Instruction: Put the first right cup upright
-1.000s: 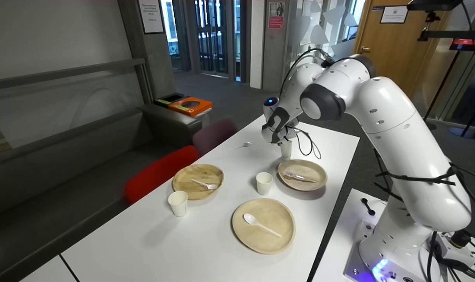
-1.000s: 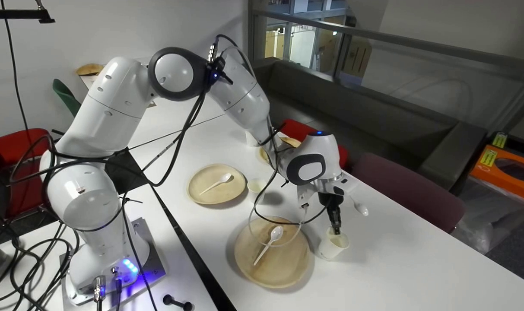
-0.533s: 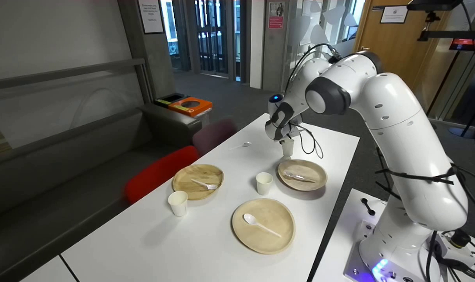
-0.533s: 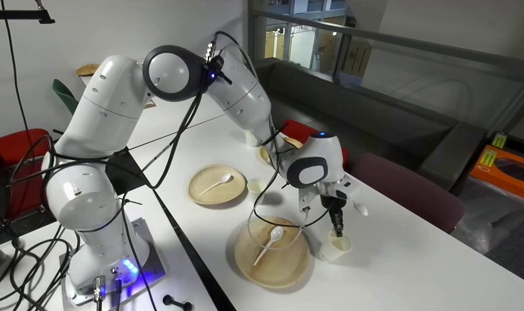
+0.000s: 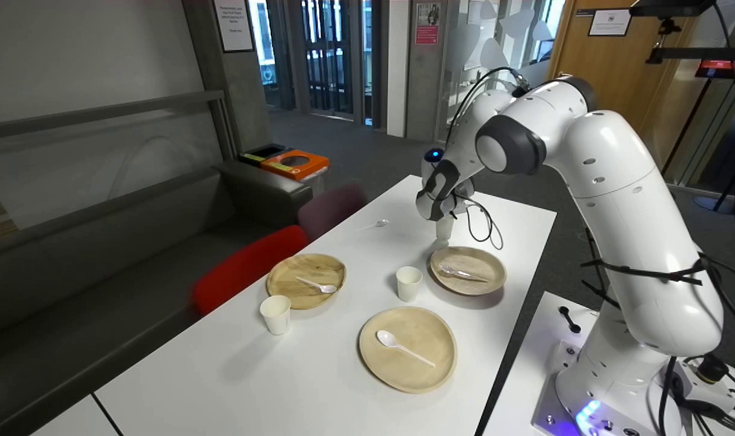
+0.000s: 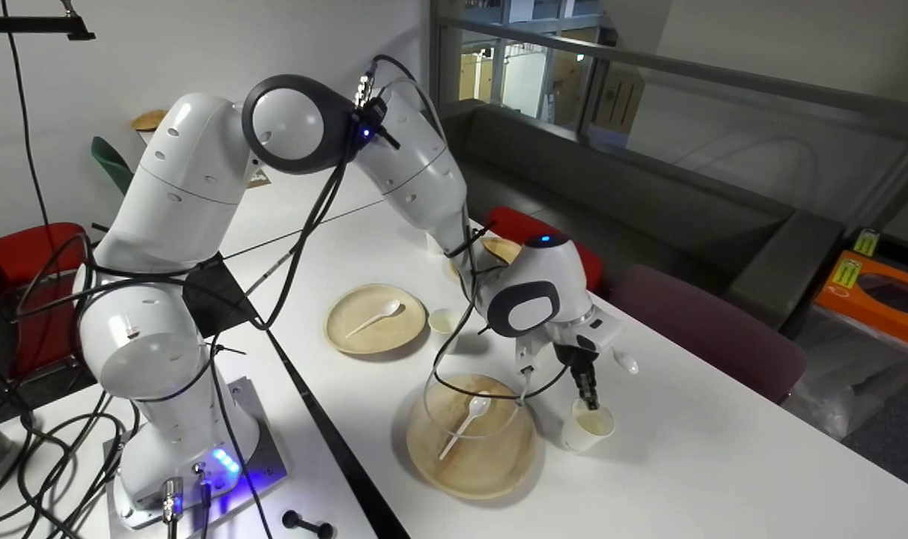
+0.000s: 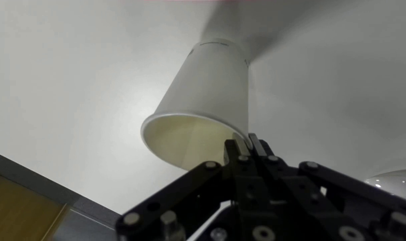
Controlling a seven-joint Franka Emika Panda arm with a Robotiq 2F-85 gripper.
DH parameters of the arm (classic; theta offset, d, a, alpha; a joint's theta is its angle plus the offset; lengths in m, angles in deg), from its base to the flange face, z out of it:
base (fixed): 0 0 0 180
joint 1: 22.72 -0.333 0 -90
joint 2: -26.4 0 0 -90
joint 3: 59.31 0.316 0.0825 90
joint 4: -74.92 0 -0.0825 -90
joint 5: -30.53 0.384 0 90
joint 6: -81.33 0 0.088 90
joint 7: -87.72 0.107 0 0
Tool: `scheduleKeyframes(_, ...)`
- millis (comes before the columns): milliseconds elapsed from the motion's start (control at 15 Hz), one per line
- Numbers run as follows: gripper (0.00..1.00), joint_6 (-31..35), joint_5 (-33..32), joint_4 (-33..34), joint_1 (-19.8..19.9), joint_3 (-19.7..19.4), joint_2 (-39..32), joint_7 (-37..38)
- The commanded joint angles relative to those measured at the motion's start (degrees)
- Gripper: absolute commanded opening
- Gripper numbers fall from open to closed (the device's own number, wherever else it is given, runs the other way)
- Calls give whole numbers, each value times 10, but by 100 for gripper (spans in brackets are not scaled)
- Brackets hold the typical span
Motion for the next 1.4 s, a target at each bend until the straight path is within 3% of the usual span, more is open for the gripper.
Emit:
scheduleKeyframes(0, 1, 42, 6, -34, -1, 0, 19, 4)
scheduleKeyframes(133, 6, 52, 11, -40, -1, -1, 18, 1)
scheduleKeyframes(200, 23, 56, 13, -44, 0, -1, 20, -2)
scheduleKeyframes(733, 81, 54, 29, -56, 13, 4, 32, -12)
scheduleKeyframes(933, 100, 14, 27, -73, 32, 25, 77, -47)
scheduleKeyframes(1067, 100, -40, 33, -91, 63, 57, 136, -78)
scheduleKeyframes(1333, 100, -212, 101, -102, 59, 44, 238, -133)
